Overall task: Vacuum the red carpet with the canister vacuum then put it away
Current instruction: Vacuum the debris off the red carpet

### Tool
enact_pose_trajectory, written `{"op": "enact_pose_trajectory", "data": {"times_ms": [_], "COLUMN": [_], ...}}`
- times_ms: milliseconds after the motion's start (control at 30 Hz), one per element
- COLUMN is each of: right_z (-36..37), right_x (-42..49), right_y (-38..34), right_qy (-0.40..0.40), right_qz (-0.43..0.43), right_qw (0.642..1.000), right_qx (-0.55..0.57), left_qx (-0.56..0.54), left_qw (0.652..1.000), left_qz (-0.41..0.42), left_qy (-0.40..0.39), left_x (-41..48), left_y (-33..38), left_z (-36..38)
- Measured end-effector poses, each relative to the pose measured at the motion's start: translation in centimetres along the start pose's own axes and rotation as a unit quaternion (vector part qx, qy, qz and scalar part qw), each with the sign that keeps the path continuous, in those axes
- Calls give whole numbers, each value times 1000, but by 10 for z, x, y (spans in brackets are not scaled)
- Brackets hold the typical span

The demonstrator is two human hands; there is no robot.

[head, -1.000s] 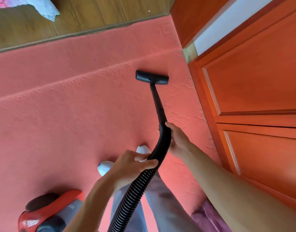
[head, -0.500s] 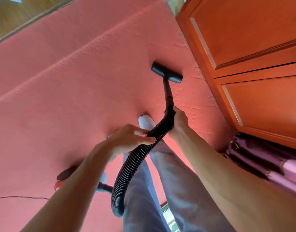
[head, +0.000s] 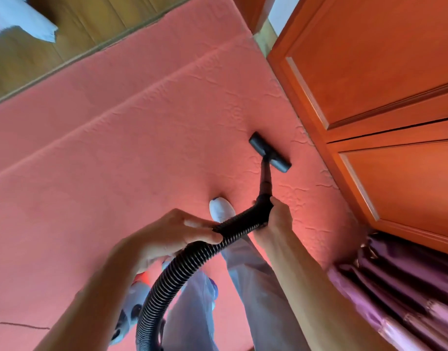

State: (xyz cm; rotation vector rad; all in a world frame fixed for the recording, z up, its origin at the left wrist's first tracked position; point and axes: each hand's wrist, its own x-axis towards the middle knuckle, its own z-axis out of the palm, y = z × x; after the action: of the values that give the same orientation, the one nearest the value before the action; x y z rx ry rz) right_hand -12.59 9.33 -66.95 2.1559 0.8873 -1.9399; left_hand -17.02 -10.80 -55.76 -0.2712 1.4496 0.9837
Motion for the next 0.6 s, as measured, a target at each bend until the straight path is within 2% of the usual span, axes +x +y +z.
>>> {"op": "enact_pose_trajectory", "data": {"times_ms": [100, 267, 467, 600], "right_z": [-14, -18, -48, -90], "right_x": [9, 41, 30, 8], "right_y": [15, 0, 31, 95], "right_qy": [4, -56, -97, -146], "right_qz": [1, -60, -72, 28], "right_qw": [1000, 997, 992, 989], "right_qx": [12, -10, -46, 21], "left_qx": [18, 24, -51, -40], "left_qw": [1000, 990, 988, 992], "left_qz": [-2, 73, 120, 107], "left_qy": [1, 120, 86, 44], "left_x": [3, 29, 2, -41], "left_y": [0, -16, -71, -103], "left_z": [11, 62, 88, 61]}}
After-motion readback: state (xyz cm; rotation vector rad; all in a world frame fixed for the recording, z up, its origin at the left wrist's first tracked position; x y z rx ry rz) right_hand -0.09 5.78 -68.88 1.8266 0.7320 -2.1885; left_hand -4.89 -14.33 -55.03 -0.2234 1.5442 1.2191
